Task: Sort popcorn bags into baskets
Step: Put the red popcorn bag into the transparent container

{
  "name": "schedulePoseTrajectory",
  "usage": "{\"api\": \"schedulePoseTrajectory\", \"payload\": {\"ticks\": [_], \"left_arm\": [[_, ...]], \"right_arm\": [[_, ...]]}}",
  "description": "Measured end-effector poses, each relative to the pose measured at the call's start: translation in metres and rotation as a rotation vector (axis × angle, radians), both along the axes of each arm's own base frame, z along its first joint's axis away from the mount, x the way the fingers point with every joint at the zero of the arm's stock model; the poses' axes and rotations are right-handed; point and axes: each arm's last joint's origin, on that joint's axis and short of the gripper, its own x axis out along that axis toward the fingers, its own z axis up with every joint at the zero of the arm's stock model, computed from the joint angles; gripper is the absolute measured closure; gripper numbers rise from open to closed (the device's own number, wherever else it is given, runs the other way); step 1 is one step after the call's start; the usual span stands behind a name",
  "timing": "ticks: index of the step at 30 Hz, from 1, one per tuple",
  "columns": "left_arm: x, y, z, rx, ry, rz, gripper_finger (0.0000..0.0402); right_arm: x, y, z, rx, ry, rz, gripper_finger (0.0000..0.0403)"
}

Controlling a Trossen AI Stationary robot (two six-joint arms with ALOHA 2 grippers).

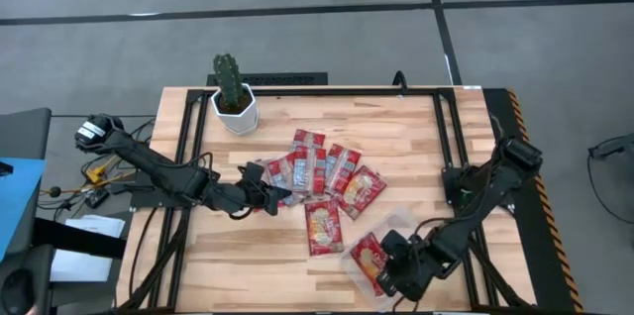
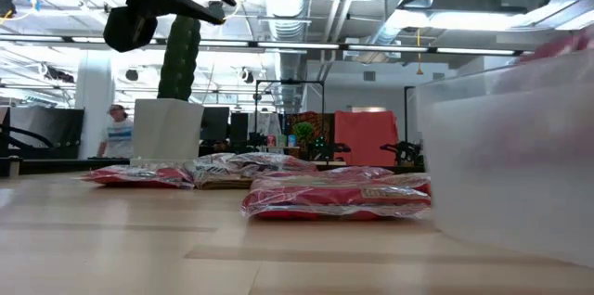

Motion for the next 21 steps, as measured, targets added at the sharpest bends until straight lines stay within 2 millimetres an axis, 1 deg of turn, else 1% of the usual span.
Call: {"api": "schedulePoseTrajectory", "payload": {"ticks": [4,6,10,14,16,18,21], "left_arm": [[0.001,0.002,0.0,0.008,0.006,0.003,0.0313],[0.001,0.003,0.0,0.021,0.01,-0.001,0.0308],[0.001,0.005,-0.001,0.04,0.019,0.001,0.0285],[0.002,0.008,-0.001,0.066,0.033,0.003,0.0255],[0.003,0.009,-0.001,0.08,0.037,0.003,0.0241],[0.003,0.011,-0.002,0.095,0.045,-0.007,0.0229],[0.005,0.015,-0.003,0.105,0.068,-0.057,0.0216]], "right_arm": [[0.005,0.001,-0.011,0.011,0.056,0.009,0.0338],[0.007,0.003,-0.015,0.03,0.08,0.046,0.0326],[0.009,0.006,-0.02,0.048,0.093,0.071,0.029],[0.01,0.003,-0.019,0.048,0.099,0.063,0.0243],[0.008,-0.001,-0.013,0.045,0.1,0.06,0.0221],[0.006,-0.005,-0.002,0.056,0.084,0.055,0.0204],[-0.003,-0.016,0.016,0.053,0.086,0.049,0.0187]]}}
